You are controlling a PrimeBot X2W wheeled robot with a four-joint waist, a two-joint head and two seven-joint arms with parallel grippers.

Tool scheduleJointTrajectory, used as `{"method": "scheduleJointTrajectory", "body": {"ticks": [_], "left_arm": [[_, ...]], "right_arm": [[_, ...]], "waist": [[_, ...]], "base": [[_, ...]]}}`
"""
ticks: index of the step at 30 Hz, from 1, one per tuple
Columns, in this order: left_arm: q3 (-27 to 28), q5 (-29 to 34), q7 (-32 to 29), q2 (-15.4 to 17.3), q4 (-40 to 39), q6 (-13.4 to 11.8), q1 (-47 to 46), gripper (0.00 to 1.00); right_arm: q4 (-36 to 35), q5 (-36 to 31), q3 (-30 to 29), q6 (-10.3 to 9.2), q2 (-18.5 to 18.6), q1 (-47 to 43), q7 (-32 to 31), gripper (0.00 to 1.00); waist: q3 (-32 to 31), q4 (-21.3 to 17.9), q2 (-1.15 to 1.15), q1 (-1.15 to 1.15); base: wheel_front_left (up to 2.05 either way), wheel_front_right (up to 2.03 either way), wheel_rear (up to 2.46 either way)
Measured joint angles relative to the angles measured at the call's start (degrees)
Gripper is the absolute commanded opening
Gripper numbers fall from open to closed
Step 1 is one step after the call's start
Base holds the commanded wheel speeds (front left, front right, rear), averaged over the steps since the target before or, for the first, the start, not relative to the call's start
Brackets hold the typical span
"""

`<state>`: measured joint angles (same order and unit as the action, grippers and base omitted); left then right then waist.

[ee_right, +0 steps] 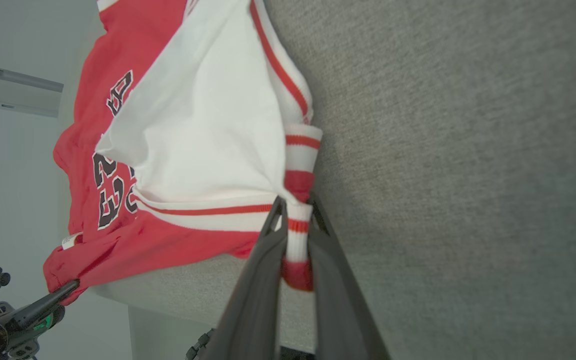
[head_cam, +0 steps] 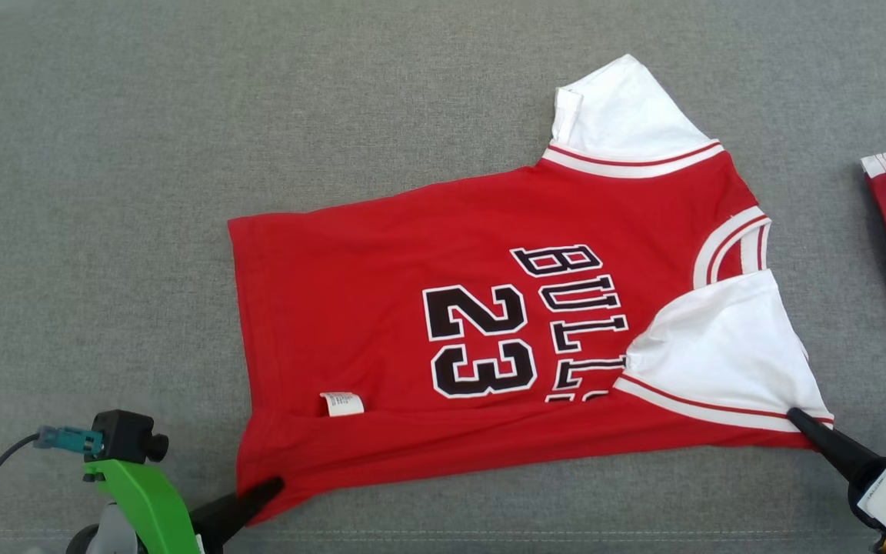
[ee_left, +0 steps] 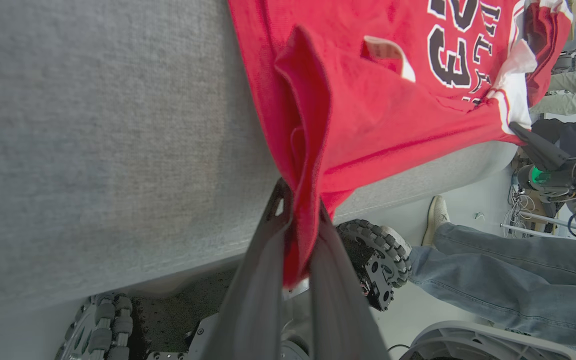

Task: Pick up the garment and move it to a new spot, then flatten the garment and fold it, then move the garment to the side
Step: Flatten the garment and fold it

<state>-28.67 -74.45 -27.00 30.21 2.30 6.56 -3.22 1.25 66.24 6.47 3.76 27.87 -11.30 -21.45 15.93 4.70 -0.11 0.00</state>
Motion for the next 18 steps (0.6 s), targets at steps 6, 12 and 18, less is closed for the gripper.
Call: {"method": "scheduleJointTrajectory", "body": {"ticks": [6,12,18], "left_arm": [[1.0,-0.2,1.9,-0.8,-1.2,0.0,0.9,0.18],[1.2,-0.1,3.2,-2.3,-1.5,-0.3,0.9,1.00],[3.0,1.0,3.2,2.0,-3.2,-2.1,2.1,1.00]], "right_arm": [[-2.6,-1.8,-0.3,-0.33,0.6,0.0,1.0,0.34],[-6.1,-4.3,1.0,-0.37,1.4,0.1,1.0,1.00],[-9.4,-6.9,-3.1,-2.00,6.5,-0.1,1.3,1.00]], "waist": [[1.3,-0.4,0.00,0.00],[2.0,-0.3,0.00,0.00],[2.5,-0.4,0.00,0.00]], "base": [[0.00,0.00,0.00],[0.00,0.00,0.00],[0.00,0.00,0.00]]}}
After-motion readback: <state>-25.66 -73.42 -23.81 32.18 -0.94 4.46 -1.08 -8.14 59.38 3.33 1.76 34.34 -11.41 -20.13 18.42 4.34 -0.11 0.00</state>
